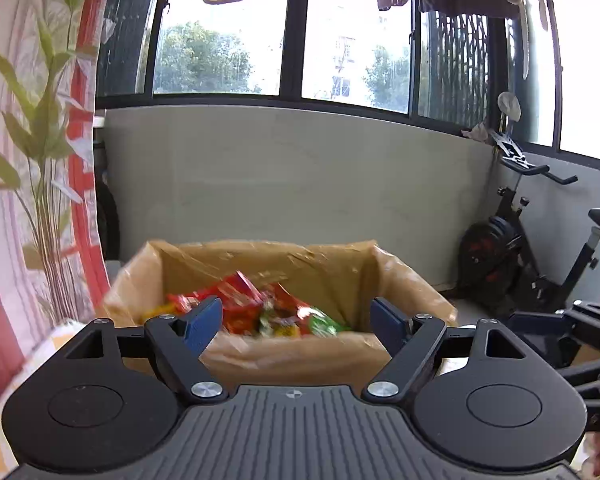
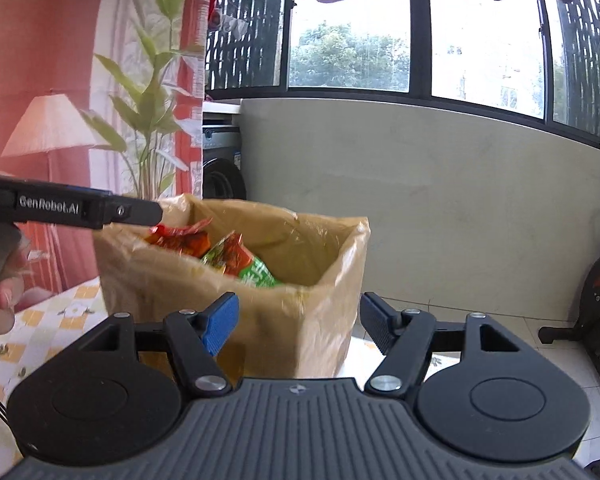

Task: Organize snacks
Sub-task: 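Move both open tools away from the box toward the table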

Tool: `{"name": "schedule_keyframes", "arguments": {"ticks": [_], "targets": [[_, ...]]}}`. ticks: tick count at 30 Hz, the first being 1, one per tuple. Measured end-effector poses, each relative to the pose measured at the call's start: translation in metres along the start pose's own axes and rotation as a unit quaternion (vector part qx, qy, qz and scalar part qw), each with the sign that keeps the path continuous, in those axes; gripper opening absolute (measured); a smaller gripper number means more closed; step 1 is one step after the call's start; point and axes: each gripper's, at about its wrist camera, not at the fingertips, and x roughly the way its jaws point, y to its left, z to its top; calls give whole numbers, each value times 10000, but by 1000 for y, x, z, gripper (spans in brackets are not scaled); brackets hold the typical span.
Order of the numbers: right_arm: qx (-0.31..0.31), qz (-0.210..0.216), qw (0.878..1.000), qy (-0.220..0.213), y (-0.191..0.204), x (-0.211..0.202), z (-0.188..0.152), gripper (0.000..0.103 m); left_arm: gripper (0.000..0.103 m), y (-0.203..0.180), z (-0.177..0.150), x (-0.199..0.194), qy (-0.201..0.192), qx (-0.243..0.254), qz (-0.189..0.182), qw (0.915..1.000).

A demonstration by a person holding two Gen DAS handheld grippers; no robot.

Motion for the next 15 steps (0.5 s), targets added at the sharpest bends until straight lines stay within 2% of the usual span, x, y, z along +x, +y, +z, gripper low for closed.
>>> {"name": "schedule_keyframes", "arguments": {"ticks": [7,15], "targets": [[-70,-12,9997,231,-7,-13,-33,70,82,-21,-28,-4,281,-292,-56,9992],[84,-31,9984,555,-33,-17,-78,68,77,-50,-73,11,872,-387,-121,9954]]}}
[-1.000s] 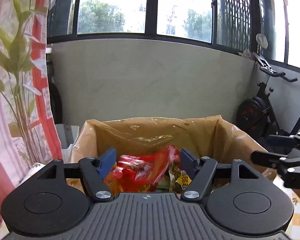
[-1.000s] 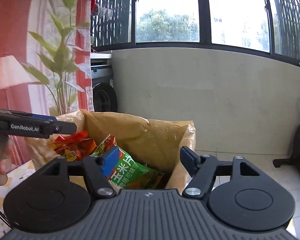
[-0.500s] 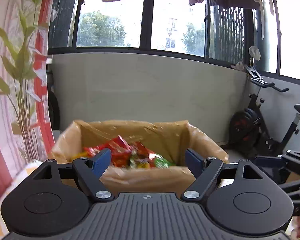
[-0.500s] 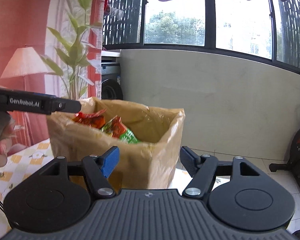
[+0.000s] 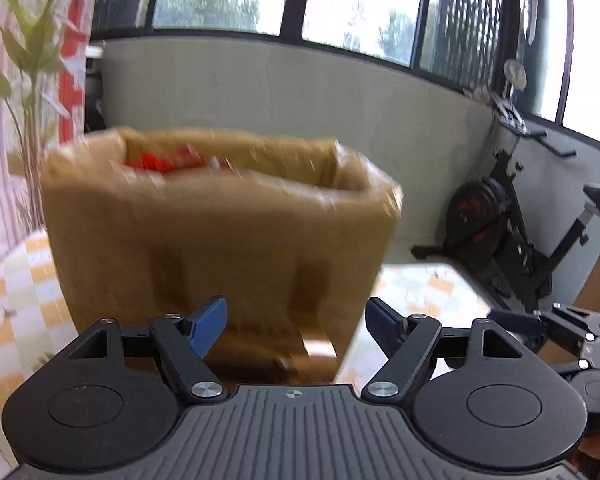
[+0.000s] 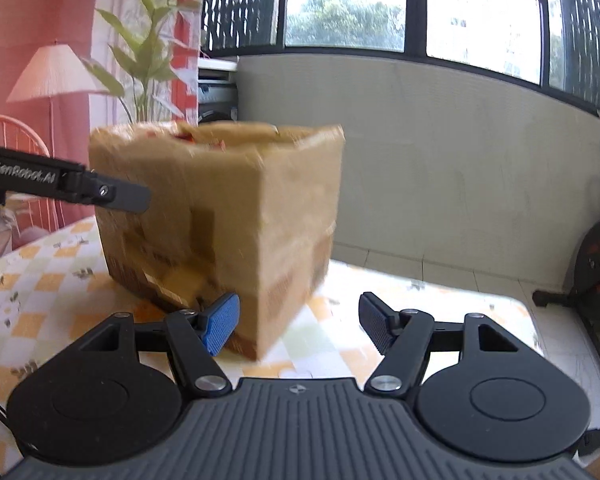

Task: Organize snacks
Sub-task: 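Move both open tools away from the box toward the table, then grasp small clear candy with left tool while right tool grasps clear brown-filled sachet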

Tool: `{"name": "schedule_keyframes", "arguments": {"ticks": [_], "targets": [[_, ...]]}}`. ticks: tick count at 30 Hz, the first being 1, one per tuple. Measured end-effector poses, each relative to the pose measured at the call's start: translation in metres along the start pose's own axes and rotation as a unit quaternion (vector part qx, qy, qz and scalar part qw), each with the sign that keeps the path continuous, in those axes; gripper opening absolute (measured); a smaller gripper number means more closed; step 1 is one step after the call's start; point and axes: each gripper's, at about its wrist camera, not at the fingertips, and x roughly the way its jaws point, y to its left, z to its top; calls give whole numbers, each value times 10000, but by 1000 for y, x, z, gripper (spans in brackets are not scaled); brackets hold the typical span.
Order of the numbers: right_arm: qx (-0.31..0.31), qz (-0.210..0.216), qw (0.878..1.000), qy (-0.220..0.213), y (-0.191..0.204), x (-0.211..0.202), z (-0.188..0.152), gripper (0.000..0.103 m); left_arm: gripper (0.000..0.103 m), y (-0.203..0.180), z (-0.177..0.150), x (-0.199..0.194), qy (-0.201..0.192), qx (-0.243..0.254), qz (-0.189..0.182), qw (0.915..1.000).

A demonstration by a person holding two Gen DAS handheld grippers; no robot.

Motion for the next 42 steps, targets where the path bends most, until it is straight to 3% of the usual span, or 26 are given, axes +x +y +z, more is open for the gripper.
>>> {"name": "schedule_keyframes", "arguments": {"ticks": [6,13,18,22,28,36,42], "targets": [[-41,-24,9995,303,-11,7,-33,67,71,-16,-32,28,613,16,-195,9979],[-438,23,9942,978,-9,22,-75,63,65,-22,-61,52,1152,48,-306,9929],[-381,40,9926,1149,-4,24,-86,63,65,-13,-70,65,1305,-141,-229,9911],[-762,-21,9905,1147,22,31,-83,64,63,-11,-78,74,1413,-268,-184,9894],[-731,382,9895,1188,45,36,-78,67,58,3,-83,78,1550,-471,-115,9867],[-773,152,9878,1345,32,31,-81,67,53,11,-90,82,1726,-717,-156,9823],[-1217,285,9818,1433,64,24,-88,67,53,17,-93,80,1729,-810,-146,9815]]}}
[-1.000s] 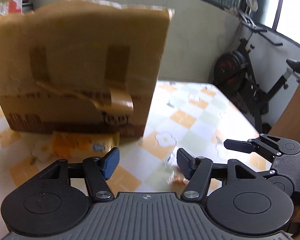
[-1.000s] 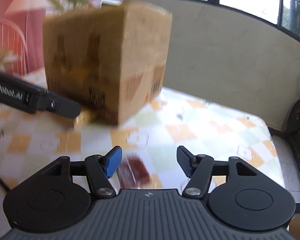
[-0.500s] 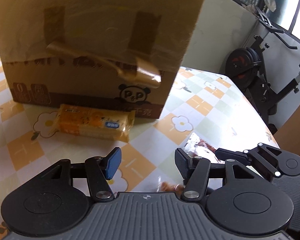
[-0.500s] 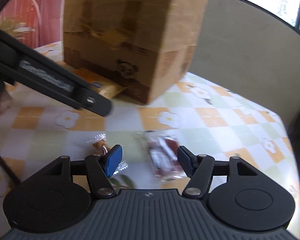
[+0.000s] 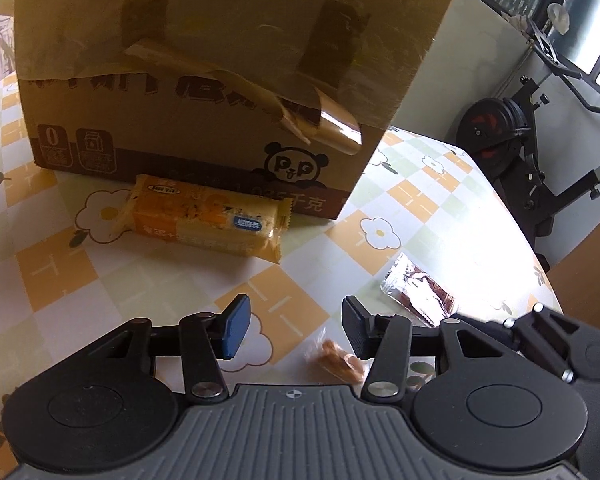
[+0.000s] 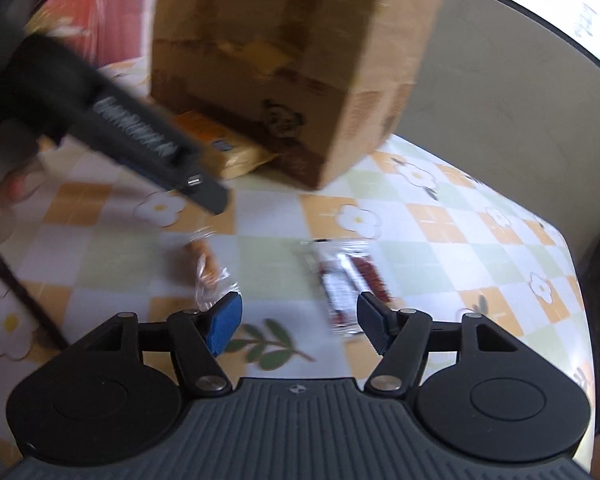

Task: Organize snacks
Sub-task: 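Grasp small clear candy with left tool while right tool grasps clear brown-filled sachet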

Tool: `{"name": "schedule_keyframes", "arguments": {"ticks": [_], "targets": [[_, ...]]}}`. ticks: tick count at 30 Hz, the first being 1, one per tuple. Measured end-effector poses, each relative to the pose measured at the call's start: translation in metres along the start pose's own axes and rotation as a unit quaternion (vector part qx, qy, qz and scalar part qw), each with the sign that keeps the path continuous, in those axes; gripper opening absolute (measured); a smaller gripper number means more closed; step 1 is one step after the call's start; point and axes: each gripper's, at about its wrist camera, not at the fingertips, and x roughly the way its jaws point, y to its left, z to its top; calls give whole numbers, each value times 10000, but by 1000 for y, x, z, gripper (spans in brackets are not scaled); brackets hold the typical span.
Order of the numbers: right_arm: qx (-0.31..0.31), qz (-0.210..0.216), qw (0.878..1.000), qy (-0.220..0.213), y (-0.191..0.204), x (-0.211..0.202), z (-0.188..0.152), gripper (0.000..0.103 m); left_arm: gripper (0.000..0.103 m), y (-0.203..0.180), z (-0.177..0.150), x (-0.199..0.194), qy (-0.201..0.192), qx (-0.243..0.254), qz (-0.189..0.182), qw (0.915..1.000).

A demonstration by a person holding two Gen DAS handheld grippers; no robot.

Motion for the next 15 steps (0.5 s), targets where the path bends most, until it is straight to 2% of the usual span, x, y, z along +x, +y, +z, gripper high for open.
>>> {"name": "schedule_keyframes", "arguments": {"ticks": [8,11,15], "targets": [[-39,173,9998,-84,25,5,13,67,51,9,-4,-5,155,-46,-65,9998],[-82,37,9999,-132,17,-1,10,67,51,3,-8,0,222,94,-121,9996],[130,-197,9997,-69,-12,-2,5,67,51,-9,-14,7,253,368,-159,9989]]}}
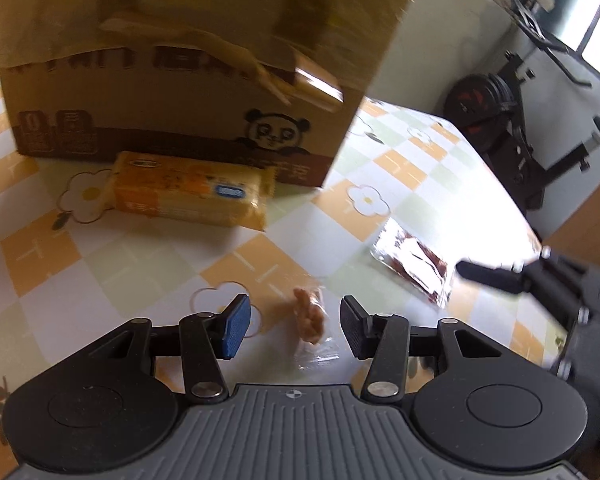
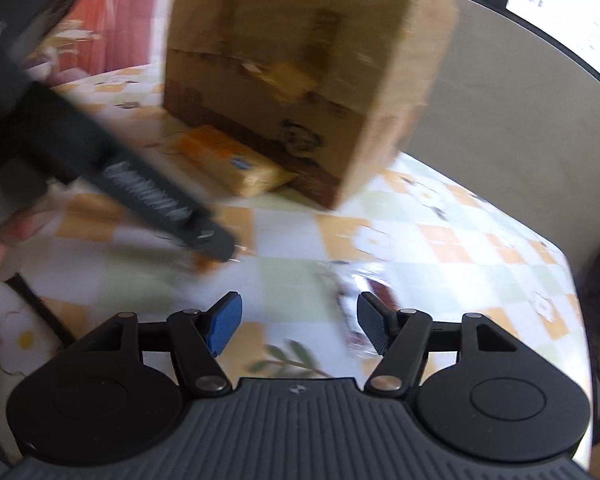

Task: Organize snacks
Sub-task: 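Grasp small clear candy with left tool while right tool grasps clear brown-filled sachet, then carry both small packets over the box and release them inside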

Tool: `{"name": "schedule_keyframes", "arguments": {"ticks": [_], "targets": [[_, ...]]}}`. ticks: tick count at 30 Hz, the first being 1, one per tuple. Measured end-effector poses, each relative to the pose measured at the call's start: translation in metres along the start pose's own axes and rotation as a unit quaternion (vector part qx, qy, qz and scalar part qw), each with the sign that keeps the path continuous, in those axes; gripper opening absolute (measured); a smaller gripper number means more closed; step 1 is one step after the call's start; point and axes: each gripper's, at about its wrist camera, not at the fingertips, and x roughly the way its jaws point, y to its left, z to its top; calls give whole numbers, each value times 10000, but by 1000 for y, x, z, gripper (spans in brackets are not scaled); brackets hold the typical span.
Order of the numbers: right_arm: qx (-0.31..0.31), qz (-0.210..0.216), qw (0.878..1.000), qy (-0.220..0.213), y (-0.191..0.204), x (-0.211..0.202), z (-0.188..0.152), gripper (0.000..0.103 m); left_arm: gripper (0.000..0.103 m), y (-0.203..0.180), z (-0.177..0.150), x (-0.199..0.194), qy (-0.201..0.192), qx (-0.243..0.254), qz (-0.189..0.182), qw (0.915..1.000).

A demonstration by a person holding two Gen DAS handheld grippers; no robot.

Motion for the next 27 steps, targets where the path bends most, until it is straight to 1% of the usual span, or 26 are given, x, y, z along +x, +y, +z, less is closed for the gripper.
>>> {"name": "schedule_keyframes", "arguments": {"ticks": [3,4,5,6,7,8,9,13,14,15,16,17,22,27], "targets": [[240,25,9997,-68,-21,7,0,67,51,-10,-3,4,-94,352,131,9993],[336,65,9994,-61,-27,11,1,71,51,-12,-5,5,-127,455,176,9987],[416,110,9991,-39,-32,16,2,73,48,-15,-6,6,-162,553,234,9981],[472,135,9988,-6,-36,20,2,74,35,-17,-7,7,-197,682,304,9970],[523,143,9985,51,-40,25,3,74,19,-20,-8,8,-222,825,361,9957],[581,157,9981,126,-44,31,5,74,19,-23,-9,10,-243,958,436,9941],[671,188,9974,167,-47,35,6,75,19,-20,-8,10,-254,1000,410,9938],[1269,406,9909,200,-60,39,2,75,18,-13,-5,10,-267,953,271,9947],[1267,390,9910,189,-60,37,0,74,18,-11,-5,9,-270,947,258,9948],[1225,354,9917,185,-59,37,0,69,18,-10,-5,10,-272,949,264,9948],[1240,354,9915,168,-58,35,1,59,18,-9,-5,10,-274,947,275,9947],[1280,350,9910,162,-58,34,2,54,18,-9,-5,8,-277,937,286,9948],[1318,373,9904,183,-47,31,3,47,18,-2,-4,2,-277,831,271,9958],[1356,409,9897,190,-32,31,6,44,18,6,1,-7,-367,776,235,9960]]}}
